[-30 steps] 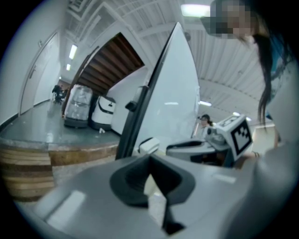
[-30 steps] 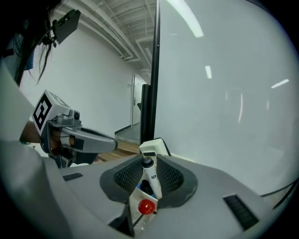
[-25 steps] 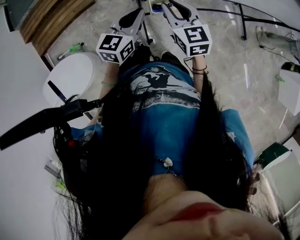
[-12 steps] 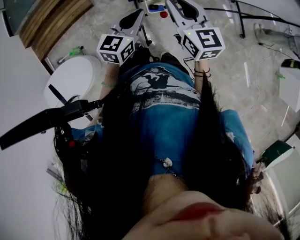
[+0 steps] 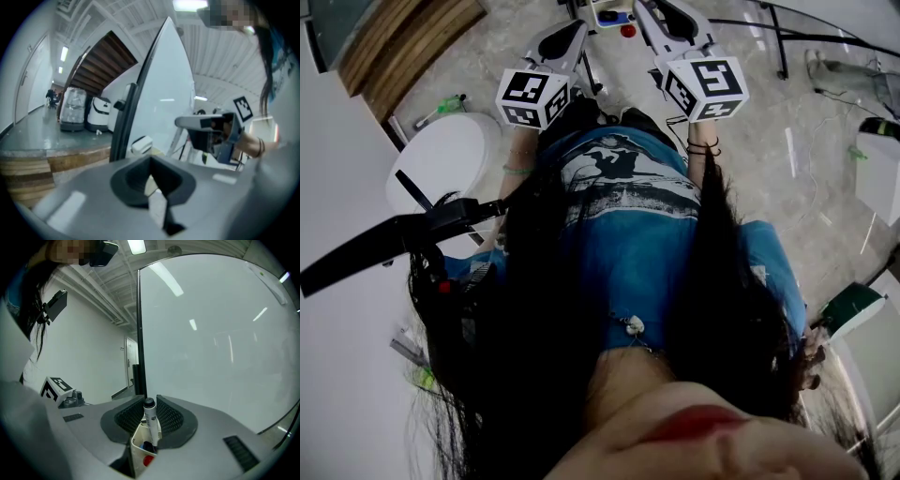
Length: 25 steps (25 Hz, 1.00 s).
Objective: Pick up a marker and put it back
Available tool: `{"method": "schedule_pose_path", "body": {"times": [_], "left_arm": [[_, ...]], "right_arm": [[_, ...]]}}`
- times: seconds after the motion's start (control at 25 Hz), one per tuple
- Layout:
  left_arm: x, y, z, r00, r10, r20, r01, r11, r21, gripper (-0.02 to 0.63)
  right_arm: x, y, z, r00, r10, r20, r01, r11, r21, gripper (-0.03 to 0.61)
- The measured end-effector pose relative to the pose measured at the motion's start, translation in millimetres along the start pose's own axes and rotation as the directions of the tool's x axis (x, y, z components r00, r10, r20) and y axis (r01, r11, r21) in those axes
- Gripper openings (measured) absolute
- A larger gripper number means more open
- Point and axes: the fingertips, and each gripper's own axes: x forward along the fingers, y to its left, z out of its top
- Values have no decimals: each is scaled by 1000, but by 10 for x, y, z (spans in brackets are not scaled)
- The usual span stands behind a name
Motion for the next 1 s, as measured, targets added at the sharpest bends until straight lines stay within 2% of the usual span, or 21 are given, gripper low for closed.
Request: {"method": "schedule_pose_path", "body": {"times": [0.2, 0.68, 1.0], "left_arm": [[-13, 1, 84, 998, -15, 53, 18, 998, -54, -9], [-2, -4, 52, 999, -18, 41, 20, 999, -48, -9], [1, 3, 33, 999, -10, 32, 12, 999, -52, -9]], "right_arm": [[12, -3, -12, 1000, -1, -9, 1, 1000, -5, 86], [19, -6, -35, 1000, -4, -17, 3, 1000, -16, 85], [65, -92, -229, 993, -63, -103, 47, 987, -154, 84]]}}
